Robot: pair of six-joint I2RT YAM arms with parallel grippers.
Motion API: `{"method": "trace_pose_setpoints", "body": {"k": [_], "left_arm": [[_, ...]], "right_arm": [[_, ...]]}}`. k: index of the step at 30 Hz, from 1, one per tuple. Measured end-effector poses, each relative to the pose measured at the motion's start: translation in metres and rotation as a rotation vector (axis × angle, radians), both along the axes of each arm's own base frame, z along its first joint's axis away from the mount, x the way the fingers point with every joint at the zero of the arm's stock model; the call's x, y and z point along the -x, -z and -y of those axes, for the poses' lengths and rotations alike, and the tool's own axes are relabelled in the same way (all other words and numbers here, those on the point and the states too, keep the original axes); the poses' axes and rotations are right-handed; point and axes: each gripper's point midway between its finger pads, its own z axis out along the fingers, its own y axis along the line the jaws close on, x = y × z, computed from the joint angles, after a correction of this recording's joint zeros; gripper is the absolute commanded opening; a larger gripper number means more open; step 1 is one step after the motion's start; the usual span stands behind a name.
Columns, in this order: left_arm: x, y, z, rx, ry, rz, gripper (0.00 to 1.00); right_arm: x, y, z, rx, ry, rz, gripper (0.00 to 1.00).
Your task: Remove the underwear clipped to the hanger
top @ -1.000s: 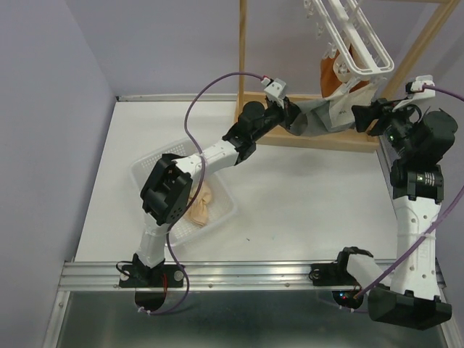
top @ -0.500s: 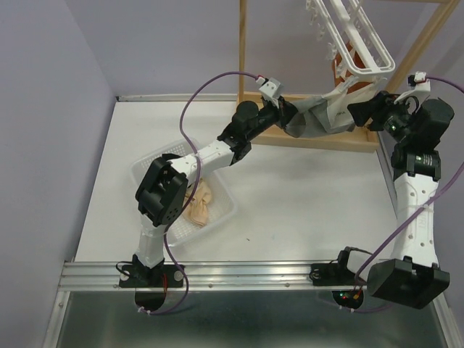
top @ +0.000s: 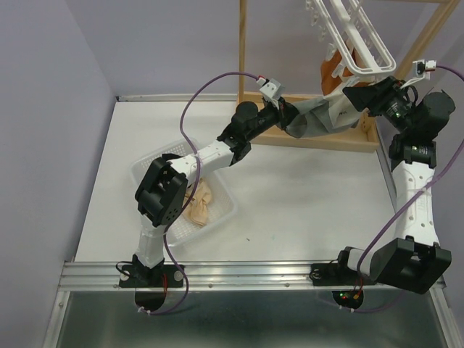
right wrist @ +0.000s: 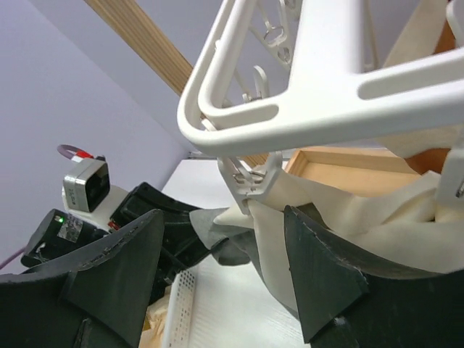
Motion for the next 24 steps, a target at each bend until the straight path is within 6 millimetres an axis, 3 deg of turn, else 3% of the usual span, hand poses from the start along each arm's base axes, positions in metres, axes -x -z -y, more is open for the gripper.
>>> {"method": "trace_pose_setpoints", "body": {"k": [11,18,21,24], "left_arm": [[0.002,-0.001,0.001,0.004,0.010,-0.002,0.00],[0.002,-0.001,0.001,0.005,0.013,-0.002,0.00],[0.003,-0.001,0.002,0.005,0.017,-0.001,0.00],[0.003,-0.001,0.002,0.005,0.018,-0.001,0.00]], "right_arm": [[-0.030,0.005,0.005,-0.097,-0.006,-0.013,0.67],[-0.035,-0.008,-0.003,-0.105,0.011,0.044,0.58],[-0.037,-0.010,-0.006,-0.112,0.020,0.051,0.46],[-0.039,-0.012,-0.005,-0.121,0.037,0.056,0.15]]}}
